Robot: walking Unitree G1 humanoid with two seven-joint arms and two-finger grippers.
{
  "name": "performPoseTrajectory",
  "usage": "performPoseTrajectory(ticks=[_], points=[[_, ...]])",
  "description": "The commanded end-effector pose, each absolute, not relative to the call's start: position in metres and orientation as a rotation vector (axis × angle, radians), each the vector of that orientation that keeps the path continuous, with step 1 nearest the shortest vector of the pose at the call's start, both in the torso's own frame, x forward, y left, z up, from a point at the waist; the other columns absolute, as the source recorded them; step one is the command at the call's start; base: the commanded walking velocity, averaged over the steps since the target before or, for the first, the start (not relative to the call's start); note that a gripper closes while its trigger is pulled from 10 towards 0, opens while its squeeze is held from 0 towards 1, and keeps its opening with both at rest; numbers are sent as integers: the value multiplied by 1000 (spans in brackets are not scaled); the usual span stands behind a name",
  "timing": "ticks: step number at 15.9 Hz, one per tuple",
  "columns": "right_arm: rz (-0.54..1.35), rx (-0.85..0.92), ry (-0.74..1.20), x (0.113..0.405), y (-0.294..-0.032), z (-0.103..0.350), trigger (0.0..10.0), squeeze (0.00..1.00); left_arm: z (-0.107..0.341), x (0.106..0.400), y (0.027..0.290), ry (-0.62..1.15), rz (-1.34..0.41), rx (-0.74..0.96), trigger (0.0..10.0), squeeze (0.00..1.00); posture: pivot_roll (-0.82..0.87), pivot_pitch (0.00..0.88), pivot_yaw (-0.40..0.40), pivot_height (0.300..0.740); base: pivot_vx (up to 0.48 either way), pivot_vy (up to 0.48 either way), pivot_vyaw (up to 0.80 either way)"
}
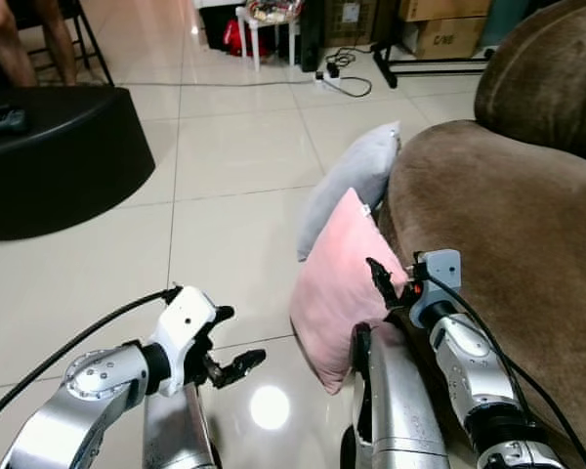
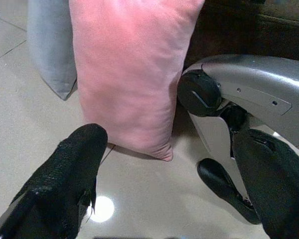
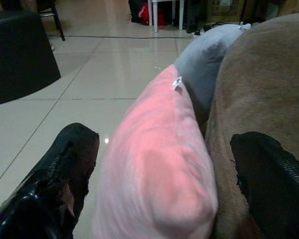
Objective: Move the pillow to the sofa from floor
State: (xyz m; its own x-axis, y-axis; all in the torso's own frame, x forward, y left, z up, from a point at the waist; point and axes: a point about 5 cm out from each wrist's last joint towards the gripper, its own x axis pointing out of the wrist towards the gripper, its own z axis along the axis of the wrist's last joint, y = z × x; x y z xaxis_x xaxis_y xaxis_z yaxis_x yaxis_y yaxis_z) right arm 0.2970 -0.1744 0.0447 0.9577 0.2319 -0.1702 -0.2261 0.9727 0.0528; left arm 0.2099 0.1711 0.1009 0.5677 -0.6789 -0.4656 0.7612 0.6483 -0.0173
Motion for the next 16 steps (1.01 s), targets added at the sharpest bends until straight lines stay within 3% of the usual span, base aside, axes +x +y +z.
performPoseTrajectory(ticks=[1, 16], points=[[245, 26, 174, 296, -176, 46, 10000, 0, 103, 211, 171, 455, -855, 208, 10000, 0, -169, 0, 128, 405, 0, 0, 0], [245, 26, 174, 296, -176, 46, 10000, 0, 103, 211, 171, 455, -855, 208, 10000, 0, -169, 0, 128, 405, 0, 0, 0]])
